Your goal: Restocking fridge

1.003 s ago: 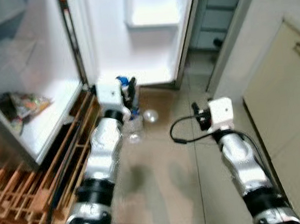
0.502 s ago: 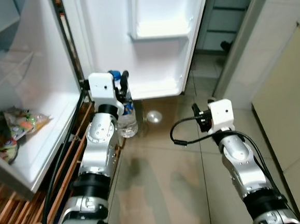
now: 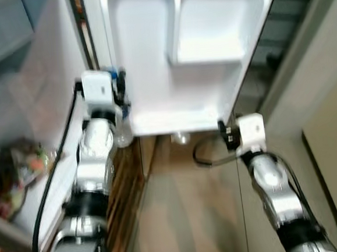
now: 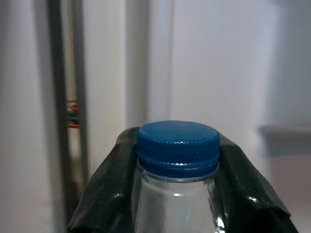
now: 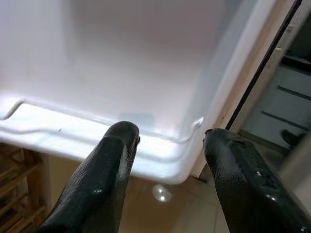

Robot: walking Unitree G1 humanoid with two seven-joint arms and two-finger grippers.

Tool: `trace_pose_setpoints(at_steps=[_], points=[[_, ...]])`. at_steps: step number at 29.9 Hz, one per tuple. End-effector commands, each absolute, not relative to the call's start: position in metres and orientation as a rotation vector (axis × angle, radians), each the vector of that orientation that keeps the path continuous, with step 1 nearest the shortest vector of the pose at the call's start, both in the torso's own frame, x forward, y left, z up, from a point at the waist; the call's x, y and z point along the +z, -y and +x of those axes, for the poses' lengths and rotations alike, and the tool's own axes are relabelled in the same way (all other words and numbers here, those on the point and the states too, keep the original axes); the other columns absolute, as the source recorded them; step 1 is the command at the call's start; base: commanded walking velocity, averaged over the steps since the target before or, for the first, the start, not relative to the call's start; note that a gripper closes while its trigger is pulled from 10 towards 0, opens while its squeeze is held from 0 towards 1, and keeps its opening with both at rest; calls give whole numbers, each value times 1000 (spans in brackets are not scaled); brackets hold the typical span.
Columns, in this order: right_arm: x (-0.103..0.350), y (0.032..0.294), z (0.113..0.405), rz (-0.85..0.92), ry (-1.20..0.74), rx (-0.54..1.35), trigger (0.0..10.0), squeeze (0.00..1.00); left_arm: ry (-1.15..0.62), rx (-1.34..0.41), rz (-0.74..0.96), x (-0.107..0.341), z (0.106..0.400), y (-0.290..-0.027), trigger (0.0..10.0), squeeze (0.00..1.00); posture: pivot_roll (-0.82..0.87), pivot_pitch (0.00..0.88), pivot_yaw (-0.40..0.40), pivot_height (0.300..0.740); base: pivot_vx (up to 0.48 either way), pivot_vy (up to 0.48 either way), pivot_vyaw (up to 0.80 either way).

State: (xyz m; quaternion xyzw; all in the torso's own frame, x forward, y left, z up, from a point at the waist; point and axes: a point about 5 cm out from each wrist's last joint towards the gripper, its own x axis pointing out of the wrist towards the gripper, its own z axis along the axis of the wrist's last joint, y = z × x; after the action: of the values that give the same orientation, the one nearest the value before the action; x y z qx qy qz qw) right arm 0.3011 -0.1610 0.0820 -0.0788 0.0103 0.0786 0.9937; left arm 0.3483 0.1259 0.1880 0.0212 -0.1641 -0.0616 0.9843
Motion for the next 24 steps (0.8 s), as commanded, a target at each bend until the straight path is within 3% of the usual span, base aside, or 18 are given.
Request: trace_pose_setpoints(at_steps=[1,21,24], points=[[86,161,302,-153,-12,160,10000,0,404,-200,26,213,347,-107,10000,0,-94,0,-43,740,0,0,0],[86,160,299,-150,-29,174,10000,0,381,-334,-38,225,331,-82,10000,0,-117,0,-33,740,0,0,0],[87,160,298,-143,-26,166,10000,0,360,-301,-94,219,330,-84,10000,0,-125,0,-26,740,0,-480,0]])
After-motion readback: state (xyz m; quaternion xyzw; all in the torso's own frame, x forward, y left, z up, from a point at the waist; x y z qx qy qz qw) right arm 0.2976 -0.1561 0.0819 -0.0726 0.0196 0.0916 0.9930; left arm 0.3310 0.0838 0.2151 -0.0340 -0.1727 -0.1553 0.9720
